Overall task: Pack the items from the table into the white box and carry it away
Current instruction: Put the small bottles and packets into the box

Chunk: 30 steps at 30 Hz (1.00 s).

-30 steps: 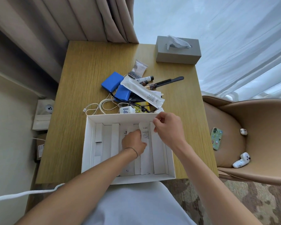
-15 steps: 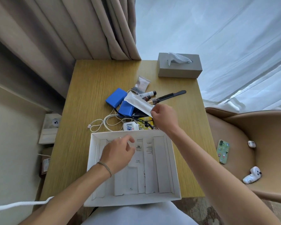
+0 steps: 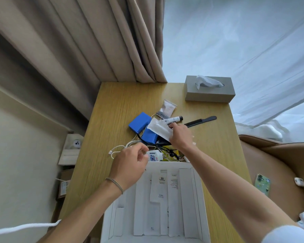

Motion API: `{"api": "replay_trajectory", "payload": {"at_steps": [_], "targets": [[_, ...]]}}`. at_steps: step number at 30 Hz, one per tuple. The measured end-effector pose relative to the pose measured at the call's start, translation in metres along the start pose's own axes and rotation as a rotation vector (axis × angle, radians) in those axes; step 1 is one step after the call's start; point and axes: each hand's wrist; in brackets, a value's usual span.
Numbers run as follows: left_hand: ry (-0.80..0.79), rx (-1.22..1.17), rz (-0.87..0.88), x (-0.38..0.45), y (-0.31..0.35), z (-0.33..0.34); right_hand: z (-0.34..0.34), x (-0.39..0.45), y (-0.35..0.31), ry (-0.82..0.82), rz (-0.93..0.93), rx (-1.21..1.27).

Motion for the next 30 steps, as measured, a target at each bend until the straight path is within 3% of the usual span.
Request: {"api": "replay_trajectory", "payload": {"at_steps": [6, 16, 30], "targets": [[-0.032, -0.023, -0.02, 0.015, -0.004, 0.002, -0.001, 0.007, 0.003, -0.048, -0.017, 0.027], [-0.185, 0.005, 0.069, 0.073, 0.032, 0.035, -0.064, -0.023, 0.023, 0.212, 0.235, 0.862], [-0.395, 0.463, 0.389, 0.147, 0.069, 0.129, -0.093, -0.073, 0.056, 0.231, 0.382, 1.144]]}}
Point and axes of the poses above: each hand's wrist, its own x-axis towards the middle knuckle, its own z-axis out of the palm, y = z × x, and after that the axes turned 6 degrees about x, right-handed
